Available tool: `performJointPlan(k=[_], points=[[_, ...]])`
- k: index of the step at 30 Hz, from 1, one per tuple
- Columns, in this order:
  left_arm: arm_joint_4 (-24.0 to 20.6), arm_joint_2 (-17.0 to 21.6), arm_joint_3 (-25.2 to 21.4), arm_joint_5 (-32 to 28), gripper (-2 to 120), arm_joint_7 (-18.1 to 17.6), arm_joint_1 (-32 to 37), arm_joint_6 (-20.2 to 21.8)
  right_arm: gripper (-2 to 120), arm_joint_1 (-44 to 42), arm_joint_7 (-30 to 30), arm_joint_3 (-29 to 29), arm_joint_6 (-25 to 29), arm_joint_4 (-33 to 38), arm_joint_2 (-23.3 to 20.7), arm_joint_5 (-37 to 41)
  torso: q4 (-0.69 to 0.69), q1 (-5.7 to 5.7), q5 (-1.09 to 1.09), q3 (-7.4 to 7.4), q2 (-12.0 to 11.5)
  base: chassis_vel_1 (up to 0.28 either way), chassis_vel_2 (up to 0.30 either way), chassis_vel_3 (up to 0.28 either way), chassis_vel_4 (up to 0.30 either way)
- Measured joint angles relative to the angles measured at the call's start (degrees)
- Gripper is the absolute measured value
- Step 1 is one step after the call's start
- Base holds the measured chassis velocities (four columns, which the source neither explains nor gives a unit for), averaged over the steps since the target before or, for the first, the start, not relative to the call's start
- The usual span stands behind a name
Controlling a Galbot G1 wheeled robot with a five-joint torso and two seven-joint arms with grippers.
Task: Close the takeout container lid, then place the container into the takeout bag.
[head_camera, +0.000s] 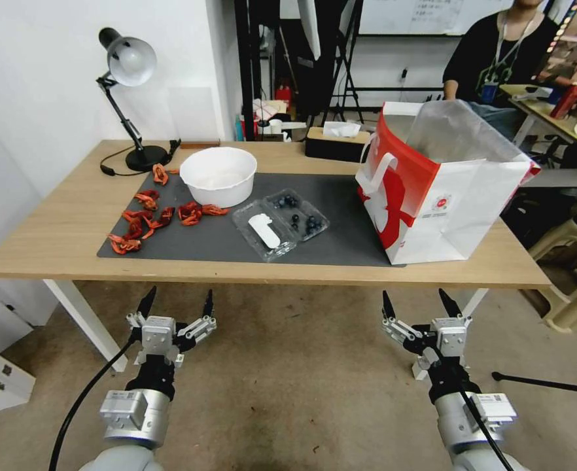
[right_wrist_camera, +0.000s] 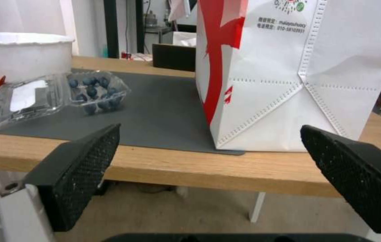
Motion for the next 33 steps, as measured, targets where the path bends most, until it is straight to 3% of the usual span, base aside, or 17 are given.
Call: performJointPlan(k=[24, 27, 30, 31, 33], points=[[0.00, 0.00, 0.00, 0.00, 100, 0.00, 0.00, 0.00, 100, 0.01, 0.00, 0.00, -0.05, 0.00, 0.00, 0.01, 0.00, 0.00, 0.00, 0.00, 0.00, 0.000, 0.000, 0.000, 0.000], [-0.04, -0.95, 0.63, -1.05, 100, -0.07, -0.66, 1.55, 100, 0.57, -0.08, 0.69, -1.83, 0.25, -0.08, 0.70, 0.00, 0.00, 0.04, 0.00, 0.01, 0.000, 0.000, 0.000, 0.000], [-0.49, -5.49, 3.97, -5.45, 100, -0.11, -3.83, 7.97, 100, 2.32, -0.46, 2.77, -7.33, 1.25, -0.39, 2.69, -0.02, 0.00, -0.02, 0.00, 0.00, 0.000, 0.000, 0.000, 0.000], [-0.49, -5.49, 3.97, -5.45, 100, -0.11, -3.83, 7.97, 100, 2.32, -0.46, 2.77, -7.33, 1.25, -0.39, 2.69, -0.02, 0.00, -0.02, 0.00, 0.00, 0.000, 0.000, 0.000, 0.000], [-0.18, -6.19, 3.99, -6.58, 100, -0.35, -4.06, 6.87, 100, 3.90, -0.80, 4.63, -12.23, 2.11, -0.68, 4.49, 0.00, 0.00, 0.03, 0.00, 0.00, 0.000, 0.000, 0.000, 0.000]])
